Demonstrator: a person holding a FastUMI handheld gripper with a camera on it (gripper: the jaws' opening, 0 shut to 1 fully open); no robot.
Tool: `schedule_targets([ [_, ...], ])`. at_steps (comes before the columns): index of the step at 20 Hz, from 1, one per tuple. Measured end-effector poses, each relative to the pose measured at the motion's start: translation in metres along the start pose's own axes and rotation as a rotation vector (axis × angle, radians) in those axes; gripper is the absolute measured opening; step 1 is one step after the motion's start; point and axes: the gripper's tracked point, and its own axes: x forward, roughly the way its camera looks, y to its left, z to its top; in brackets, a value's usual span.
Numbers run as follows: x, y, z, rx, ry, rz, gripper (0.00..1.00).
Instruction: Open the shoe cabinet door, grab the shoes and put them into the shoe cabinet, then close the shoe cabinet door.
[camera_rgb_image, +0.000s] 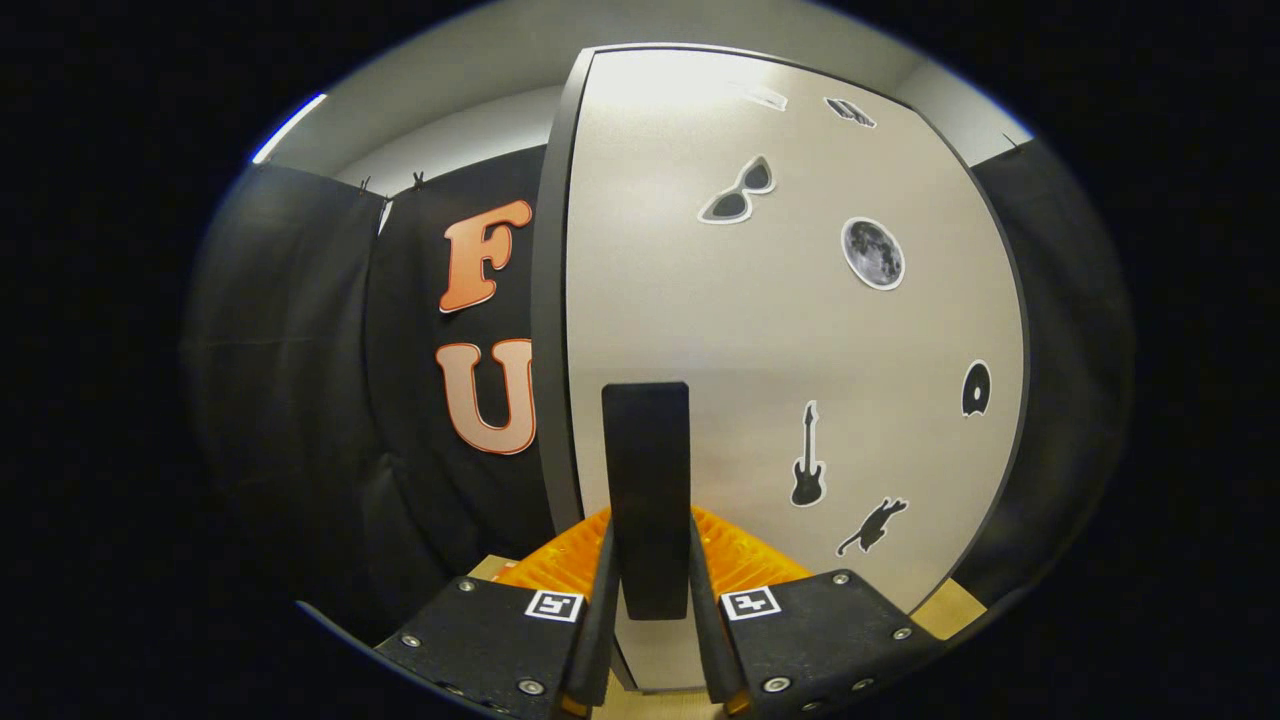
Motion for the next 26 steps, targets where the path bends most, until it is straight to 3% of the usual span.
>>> schedule_targets([
  [10, -0.026, -0.006, 0.0, 0.026, 0.026, 0.007, 0.23],
  [26, -0.126, -0.067, -0.004, 0.074, 0.007, -0.062, 0.22],
])
